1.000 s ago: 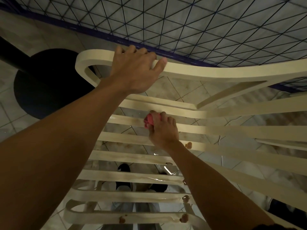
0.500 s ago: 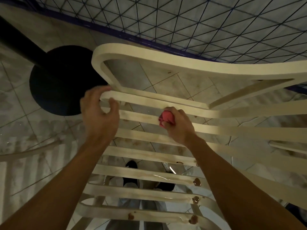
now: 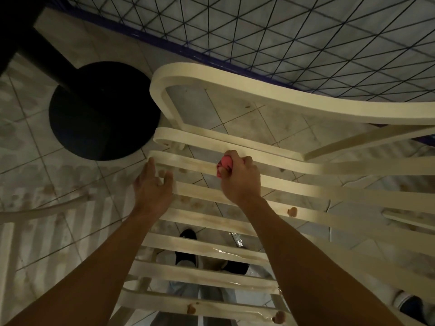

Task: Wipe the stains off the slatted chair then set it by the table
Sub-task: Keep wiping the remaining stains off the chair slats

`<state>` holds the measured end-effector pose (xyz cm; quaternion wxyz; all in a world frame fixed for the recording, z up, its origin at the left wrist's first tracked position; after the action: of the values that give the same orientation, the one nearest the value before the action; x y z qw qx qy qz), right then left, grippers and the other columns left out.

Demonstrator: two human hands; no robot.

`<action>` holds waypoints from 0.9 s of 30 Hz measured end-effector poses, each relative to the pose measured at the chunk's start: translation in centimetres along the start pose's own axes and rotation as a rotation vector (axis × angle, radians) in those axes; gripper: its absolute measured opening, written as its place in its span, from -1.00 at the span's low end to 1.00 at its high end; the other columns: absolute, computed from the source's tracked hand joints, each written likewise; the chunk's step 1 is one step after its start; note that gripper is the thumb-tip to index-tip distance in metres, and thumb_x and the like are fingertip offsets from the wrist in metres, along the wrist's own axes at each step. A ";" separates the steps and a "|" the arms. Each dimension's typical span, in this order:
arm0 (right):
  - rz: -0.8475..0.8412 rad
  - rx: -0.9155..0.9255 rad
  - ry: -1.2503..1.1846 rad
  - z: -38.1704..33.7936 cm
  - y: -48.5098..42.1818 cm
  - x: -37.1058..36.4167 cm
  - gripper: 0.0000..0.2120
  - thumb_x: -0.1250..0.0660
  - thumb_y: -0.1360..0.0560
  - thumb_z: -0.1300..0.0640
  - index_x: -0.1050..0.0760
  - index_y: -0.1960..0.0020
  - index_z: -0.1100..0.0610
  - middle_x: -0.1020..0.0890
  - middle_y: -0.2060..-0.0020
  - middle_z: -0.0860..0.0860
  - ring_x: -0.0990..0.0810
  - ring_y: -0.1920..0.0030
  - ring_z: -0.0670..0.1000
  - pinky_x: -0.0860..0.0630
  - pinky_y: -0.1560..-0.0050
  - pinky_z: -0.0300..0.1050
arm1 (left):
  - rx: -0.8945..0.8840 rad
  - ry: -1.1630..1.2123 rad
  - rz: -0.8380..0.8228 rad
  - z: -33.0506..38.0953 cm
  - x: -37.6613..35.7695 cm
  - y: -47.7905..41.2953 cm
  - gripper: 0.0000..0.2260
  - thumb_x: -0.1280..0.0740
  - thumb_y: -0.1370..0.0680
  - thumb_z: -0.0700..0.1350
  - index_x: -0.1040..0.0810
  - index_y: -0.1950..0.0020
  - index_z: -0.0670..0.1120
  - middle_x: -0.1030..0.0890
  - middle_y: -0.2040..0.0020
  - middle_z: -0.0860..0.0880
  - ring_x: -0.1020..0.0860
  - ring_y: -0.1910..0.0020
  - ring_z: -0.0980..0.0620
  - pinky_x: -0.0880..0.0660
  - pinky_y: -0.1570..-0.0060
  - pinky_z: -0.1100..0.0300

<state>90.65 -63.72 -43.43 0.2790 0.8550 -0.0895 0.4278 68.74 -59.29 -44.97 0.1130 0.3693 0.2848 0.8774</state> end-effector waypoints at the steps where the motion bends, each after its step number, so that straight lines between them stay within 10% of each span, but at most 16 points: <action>1: -0.002 0.004 0.016 -0.4 -0.1 -0.3 -0.69 -0.27 -0.60 0.00 -0.39 -0.33 -0.01 -0.48 -0.09 0.16 -0.48 -0.10 0.24 -0.43 -0.24 0.19 | -0.004 -0.007 -0.006 0.0 0.0 0.1 -0.35 -0.16 -0.59 0.22 -0.04 -0.62 0.05 -0.34 -0.48 -0.20 -0.32 -0.44 -0.25 -0.33 -0.38 -0.26; 12: -0.006 0.068 0.033 -3.8 0.1 -3.0 -0.59 -0.22 -0.62 -0.06 -0.28 -0.44 -0.08 -0.42 -0.28 0.13 -0.45 -0.20 0.24 -0.26 -0.37 0.17 | -0.040 -0.062 0.005 0.7 -0.2 0.5 -0.37 -0.17 -0.66 0.06 0.06 -0.63 -0.04 -0.03 -0.63 -0.06 0.01 -0.58 -0.13 -0.04 -0.50 -0.05; 27: 0.049 0.060 0.075 -2.5 0.0 -3.2 -0.60 -0.20 -0.63 -0.11 -0.32 -0.43 -0.03 -0.46 -0.23 0.12 -0.44 -0.20 0.21 -0.29 -0.34 0.13 | -0.042 0.005 -0.035 0.6 0.8 0.1 -0.44 -0.17 -0.66 -0.08 -0.04 -0.63 0.04 -0.09 -0.62 0.02 -0.16 -0.52 -0.13 -0.14 -0.45 -0.06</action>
<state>87.00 -62.57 -44.74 0.2461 0.8439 -0.0870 0.4687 68.64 -58.80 -44.08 0.1353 0.3598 0.2730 0.8819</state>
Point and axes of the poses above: each hand's wrist, its own y-axis away from the middle knuckle, its own x-axis out of the back of the hand, z = x × y, the point moved 4 cm from there along -y, towards the middle knuckle
